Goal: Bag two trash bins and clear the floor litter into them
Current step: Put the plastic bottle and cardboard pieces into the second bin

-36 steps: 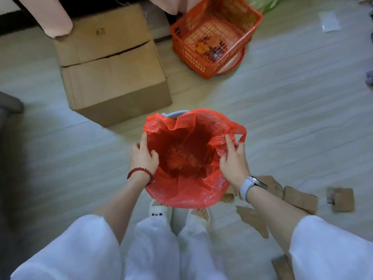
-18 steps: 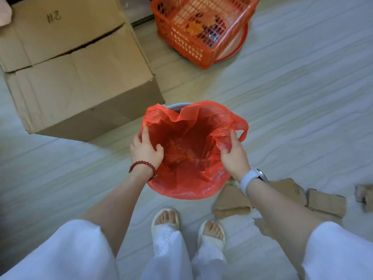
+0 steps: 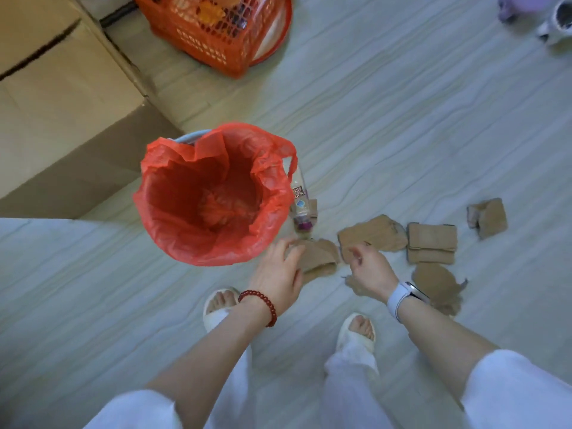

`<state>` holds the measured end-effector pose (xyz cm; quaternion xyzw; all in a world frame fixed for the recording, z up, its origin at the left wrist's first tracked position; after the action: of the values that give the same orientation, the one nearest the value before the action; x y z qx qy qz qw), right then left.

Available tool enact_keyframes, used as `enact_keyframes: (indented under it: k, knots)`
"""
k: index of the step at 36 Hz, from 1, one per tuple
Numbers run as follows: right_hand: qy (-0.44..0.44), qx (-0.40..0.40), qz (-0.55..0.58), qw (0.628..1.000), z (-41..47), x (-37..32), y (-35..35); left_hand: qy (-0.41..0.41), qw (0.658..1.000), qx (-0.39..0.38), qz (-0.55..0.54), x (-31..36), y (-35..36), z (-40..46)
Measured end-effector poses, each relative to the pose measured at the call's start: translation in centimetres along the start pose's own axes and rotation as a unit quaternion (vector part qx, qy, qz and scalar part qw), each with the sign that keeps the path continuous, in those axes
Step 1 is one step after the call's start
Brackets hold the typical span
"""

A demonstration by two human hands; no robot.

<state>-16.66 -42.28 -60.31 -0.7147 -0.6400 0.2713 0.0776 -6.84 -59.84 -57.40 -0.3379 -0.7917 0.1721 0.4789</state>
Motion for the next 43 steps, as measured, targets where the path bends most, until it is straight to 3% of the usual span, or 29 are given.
enact_keyframes:
  k: [5,11,16,20,26,30,36,43]
  knots:
    - [0.020,-0.014,-0.024,0.999,2.5,7.5,1.1,-0.110,0.989,-0.102,0.009,-2.4,7.5,2.7]
    - [0.018,0.010,-0.070,0.997,10.8,16.6,2.0,-0.193,0.977,-0.094,-0.010,-6.4,17.1,9.7]
    - [0.017,0.045,-0.125,0.991,18.0,21.5,2.7,-0.108,0.983,-0.123,0.077,-7.9,23.1,15.3]
    - [0.035,0.090,-0.203,0.974,22.9,24.0,2.9,-0.046,0.956,-0.173,0.231,-10.2,25.3,19.2]
    - [0.085,0.118,-0.157,0.977,25.2,24.8,1.6,-0.009,0.944,-0.118,0.309,-12.0,25.0,21.2]
    - [0.086,0.137,-0.175,0.971,25.5,24.2,0.6,-0.009,0.949,-0.095,0.299,-11.6,24.1,20.7]
    - [0.060,0.134,-0.058,0.988,24.6,22.7,0.1,-0.033,0.968,-0.060,0.241,-10.5,21.4,19.5]
    - [-0.096,0.167,-0.011,0.981,21.9,16.4,-2.1,-0.066,0.991,0.061,0.100,-8.2,16.8,18.2]
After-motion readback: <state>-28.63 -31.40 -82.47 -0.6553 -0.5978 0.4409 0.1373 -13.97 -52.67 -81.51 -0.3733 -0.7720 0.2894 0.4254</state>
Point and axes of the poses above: each hand's wrist, its own z-axis towards the middle knuckle, its own y-axis out of the palm, x = y × z, the point moved 2 cm from there along z, towards the middle knuckle, and after that the axes turned 9 degrees about -x, right-handed, at the moved point
